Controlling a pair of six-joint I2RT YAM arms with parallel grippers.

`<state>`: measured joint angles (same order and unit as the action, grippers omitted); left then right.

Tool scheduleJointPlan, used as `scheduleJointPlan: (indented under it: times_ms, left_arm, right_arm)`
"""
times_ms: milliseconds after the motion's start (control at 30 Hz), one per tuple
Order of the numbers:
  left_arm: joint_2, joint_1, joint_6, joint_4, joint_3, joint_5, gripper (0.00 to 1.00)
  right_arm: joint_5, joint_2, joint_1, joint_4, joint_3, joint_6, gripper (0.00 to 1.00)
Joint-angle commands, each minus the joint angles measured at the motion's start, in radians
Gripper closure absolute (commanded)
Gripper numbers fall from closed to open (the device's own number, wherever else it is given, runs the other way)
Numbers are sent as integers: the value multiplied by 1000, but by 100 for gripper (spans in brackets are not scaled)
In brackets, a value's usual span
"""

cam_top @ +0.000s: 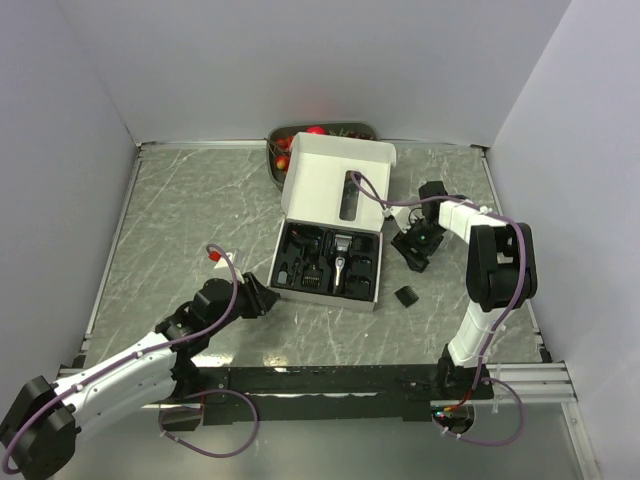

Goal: Sort the hair-cutting tools

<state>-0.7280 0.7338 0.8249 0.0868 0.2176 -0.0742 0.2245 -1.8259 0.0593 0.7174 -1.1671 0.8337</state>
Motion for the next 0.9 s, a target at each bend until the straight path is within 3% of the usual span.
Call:
scheduleJointPlan:
  times_ms: [0,100,133,233,500,667,867]
  left_arm:
    - [21,1,-3,28,0,-3,62]
    - [35,1,-1,24,-1,-4,62]
    - [38,1,-1,22,-1,-6,62]
    - [50,1,-1,18,-1,-7,62]
    - [64,1,-1,10,-3,-13,62]
    - [62,1,-4,1,0,-24,62]
    - [73,-1,-12,-21,3,-61,62]
  right_arm:
    - [-2,13,7,-13,64,15,30]
    - [-4,22,17,-29,86,4,36]
    - [-4,27,20,-35,92,2,44]
    - [-27,40,30,-41,112,5,53]
    - [-65,169,56,20,37,-12,55]
    - [-174,284,96,56,-52,-8,56]
    - [-260,390,250,143,-115,33,54]
